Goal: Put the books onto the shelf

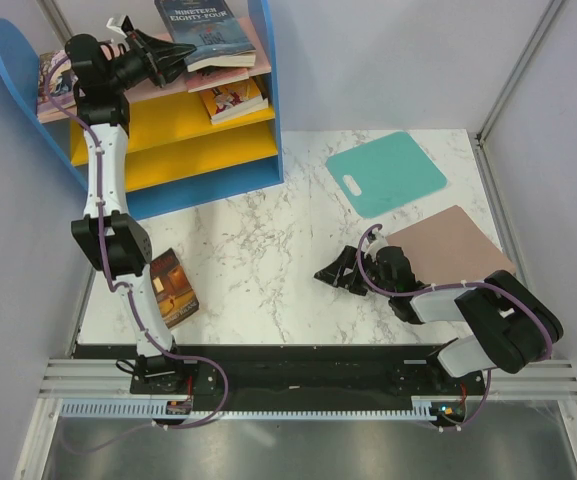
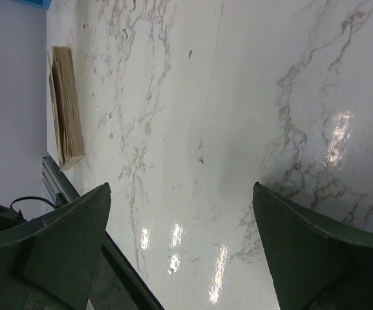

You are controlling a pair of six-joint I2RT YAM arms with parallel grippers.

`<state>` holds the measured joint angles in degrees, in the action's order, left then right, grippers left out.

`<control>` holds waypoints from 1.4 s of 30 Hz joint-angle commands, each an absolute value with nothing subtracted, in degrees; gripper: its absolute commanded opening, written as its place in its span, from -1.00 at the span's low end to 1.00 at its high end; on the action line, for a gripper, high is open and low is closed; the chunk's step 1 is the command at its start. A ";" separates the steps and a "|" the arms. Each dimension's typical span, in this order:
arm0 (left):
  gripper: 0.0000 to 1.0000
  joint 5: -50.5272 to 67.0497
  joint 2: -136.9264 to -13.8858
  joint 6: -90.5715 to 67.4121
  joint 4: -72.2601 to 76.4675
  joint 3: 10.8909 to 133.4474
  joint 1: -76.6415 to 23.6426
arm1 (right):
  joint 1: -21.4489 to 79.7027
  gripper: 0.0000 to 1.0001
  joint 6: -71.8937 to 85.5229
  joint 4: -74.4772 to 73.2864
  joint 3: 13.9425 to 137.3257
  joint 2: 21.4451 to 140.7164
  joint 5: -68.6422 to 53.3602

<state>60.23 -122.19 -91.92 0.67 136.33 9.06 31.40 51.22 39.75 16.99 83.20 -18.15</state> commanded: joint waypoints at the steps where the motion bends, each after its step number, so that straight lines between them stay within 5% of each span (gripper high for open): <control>1: -0.96 61.70 -120.23 -93.60 7.82 139.66 9.23 | 31.64 0.96 50.71 38.23 17.31 83.76 -18.28; 19: -0.91 63.63 -116.72 -89.91 2.11 135.79 9.23 | 31.73 0.96 50.54 37.88 17.49 83.85 -18.28; 27: -0.40 62.31 -116.54 -88.77 0.88 136.05 9.23 | 31.73 0.96 50.54 37.62 17.05 82.88 -17.93; 29: -0.08 62.32 -116.54 -89.30 0.88 136.32 9.23 | 31.64 0.96 50.54 37.44 17.05 82.79 -17.84; 32: 0.99 62.40 -116.46 -89.56 0.79 136.76 9.23 | 31.64 0.96 50.45 37.44 16.96 82.88 -17.93; 42: 1.00 59.69 -114.79 -87.46 -4.21 137.37 9.67 | 31.64 0.96 50.36 37.53 17.05 82.79 -17.93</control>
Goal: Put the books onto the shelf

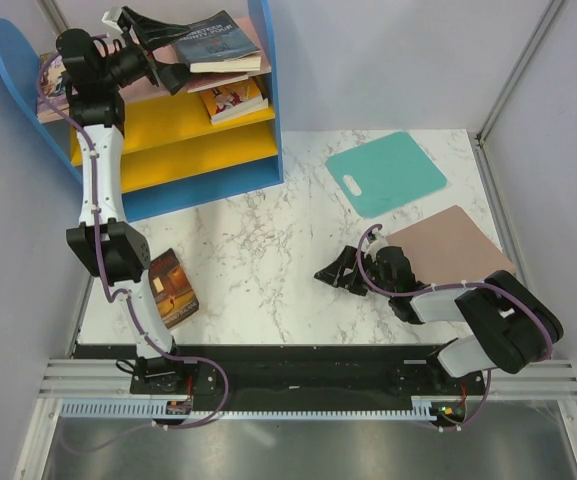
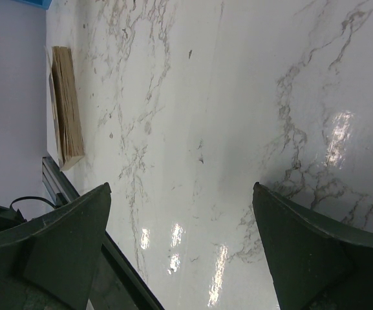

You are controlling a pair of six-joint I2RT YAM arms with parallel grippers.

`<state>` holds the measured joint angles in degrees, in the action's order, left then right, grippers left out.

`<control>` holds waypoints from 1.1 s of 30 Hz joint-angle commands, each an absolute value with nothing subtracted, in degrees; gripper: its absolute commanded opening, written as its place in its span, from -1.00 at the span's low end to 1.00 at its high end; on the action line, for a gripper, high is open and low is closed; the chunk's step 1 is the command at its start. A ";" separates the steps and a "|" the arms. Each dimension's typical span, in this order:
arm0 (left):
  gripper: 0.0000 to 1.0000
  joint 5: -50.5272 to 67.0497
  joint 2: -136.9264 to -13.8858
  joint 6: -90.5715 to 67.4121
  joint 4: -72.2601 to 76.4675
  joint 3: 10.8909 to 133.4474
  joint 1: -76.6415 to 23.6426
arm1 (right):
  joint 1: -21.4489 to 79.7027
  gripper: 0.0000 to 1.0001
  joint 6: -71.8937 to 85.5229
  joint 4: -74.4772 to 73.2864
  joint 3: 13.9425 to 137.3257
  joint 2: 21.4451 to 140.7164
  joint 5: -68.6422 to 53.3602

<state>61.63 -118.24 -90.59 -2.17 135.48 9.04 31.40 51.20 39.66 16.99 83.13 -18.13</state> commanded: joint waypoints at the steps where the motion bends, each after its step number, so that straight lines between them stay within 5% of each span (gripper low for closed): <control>1: 1.00 59.33 -114.35 -85.97 -5.52 137.29 9.75 | 31.64 0.96 50.45 37.53 17.05 82.71 -17.93; 23: 1.00 57.57 -100.29 -93.43 -3.25 110.87 10.55 | 31.64 0.96 50.10 37.36 16.08 80.68 -17.67; 27: 1.00 55.99 -95.89 -101.14 9.72 99.86 10.81 | 31.64 0.96 50.01 37.00 15.91 79.81 -17.40; 33: 1.00 57.22 -95.28 -101.16 9.93 98.79 11.51 | 31.64 0.96 49.92 37.00 15.82 79.80 -17.40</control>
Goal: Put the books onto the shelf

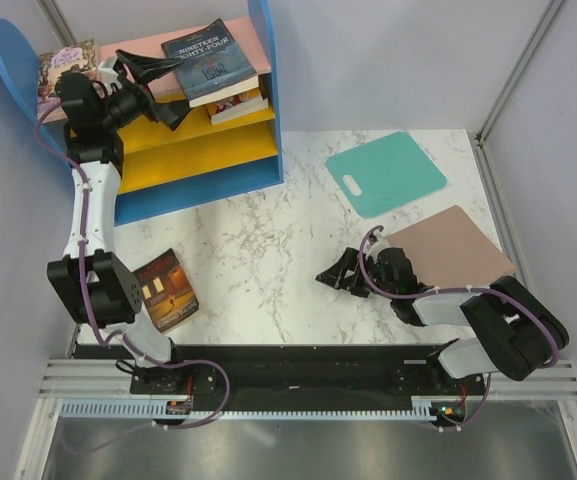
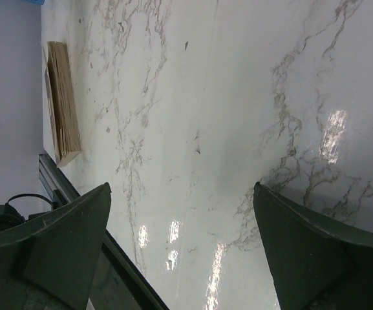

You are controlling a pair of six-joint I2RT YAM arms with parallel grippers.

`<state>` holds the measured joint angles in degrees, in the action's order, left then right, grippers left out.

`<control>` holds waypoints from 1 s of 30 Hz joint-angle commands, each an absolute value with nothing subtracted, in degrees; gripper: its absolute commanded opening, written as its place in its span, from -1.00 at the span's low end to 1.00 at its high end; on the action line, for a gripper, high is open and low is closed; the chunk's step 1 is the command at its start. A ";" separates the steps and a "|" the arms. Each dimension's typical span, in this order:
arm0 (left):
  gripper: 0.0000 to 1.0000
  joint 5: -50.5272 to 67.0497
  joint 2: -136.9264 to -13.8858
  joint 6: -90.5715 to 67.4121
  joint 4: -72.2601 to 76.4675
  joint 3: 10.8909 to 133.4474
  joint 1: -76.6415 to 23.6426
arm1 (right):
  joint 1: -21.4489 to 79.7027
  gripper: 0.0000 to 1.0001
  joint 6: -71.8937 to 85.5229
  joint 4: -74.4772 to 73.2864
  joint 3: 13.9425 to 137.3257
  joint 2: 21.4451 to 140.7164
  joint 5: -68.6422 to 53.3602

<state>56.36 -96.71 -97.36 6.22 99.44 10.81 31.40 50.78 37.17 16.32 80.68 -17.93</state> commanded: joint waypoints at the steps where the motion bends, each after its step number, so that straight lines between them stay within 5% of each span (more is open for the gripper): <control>1: 1.00 57.39 -95.19 -100.99 9.58 98.62 11.60 | 31.64 0.96 49.92 37.00 15.91 79.80 -17.40; 18: 1.00 56.87 -89.74 -85.79 1.76 91.05 11.43 | 31.64 0.96 50.01 36.91 16.00 80.16 -17.31; 21: 0.81 56.16 -88.95 -83.41 0.88 90.09 11.51 | 31.64 0.96 50.01 37.00 15.91 80.25 -17.32; 25: 0.14 55.11 -88.33 -78.25 -2.36 90.52 11.43 | 31.64 0.96 50.10 37.09 16.00 80.42 -17.40; 30: 0.14 52.03 -89.38 -68.04 -12.90 96.92 11.34 | 31.64 0.96 50.10 37.27 16.00 80.68 -17.40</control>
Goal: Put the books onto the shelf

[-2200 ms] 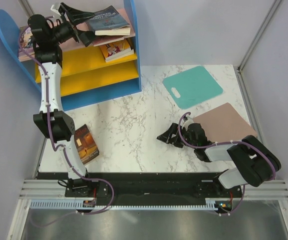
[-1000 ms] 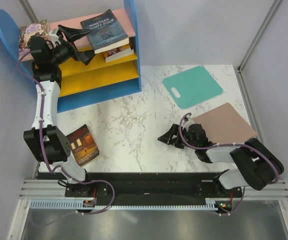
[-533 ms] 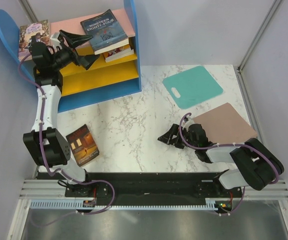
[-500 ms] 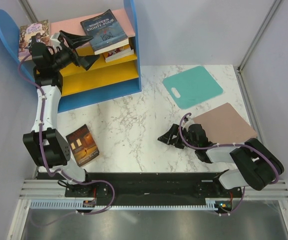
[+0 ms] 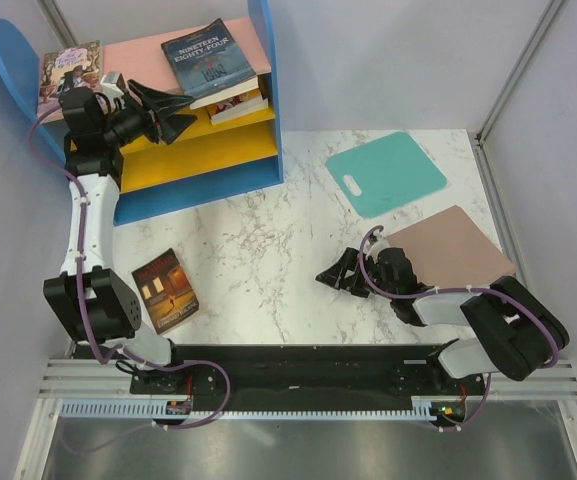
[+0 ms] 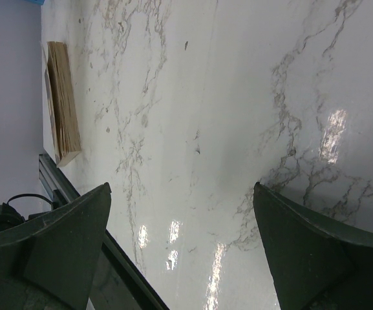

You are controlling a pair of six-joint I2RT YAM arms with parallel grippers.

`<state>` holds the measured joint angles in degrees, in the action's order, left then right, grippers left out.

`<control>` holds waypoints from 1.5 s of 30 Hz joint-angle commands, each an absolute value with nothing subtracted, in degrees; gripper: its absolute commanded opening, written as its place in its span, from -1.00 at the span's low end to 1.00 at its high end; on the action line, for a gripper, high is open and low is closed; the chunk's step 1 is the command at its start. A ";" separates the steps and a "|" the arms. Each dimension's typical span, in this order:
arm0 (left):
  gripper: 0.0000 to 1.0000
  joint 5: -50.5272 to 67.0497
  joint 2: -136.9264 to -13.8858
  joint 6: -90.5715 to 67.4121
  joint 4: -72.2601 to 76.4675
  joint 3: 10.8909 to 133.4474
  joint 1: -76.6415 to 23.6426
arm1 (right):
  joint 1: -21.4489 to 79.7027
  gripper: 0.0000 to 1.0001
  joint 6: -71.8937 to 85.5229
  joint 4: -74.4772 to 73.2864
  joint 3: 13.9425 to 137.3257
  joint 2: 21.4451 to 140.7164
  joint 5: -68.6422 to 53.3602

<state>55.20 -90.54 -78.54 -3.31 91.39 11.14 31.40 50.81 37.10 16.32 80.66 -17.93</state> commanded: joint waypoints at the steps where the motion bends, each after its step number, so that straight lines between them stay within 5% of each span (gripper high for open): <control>1: 0.15 51.60 -89.65 -66.11 -14.31 97.73 11.25 | 31.64 0.96 50.10 37.27 16.00 80.60 -17.49; 11: 0.20 46.41 -92.46 -51.16 -28.19 111.35 11.07 | 31.64 0.96 50.10 37.62 16.26 81.65 -17.67; 25: 0.03 28.85 -91.40 -34.64 -43.93 120.76 7.48 | 31.64 0.96 50.27 37.88 16.61 82.70 -17.84; 45: 0.18 23.11 -94.48 -36.74 -44.21 122.52 2.99 | 31.64 0.96 50.36 38.32 16.61 83.06 -18.19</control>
<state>24.82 -94.72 -37.85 -44.56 121.97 3.60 31.40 50.85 39.20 16.32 82.13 -18.20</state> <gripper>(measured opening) 0.586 0.982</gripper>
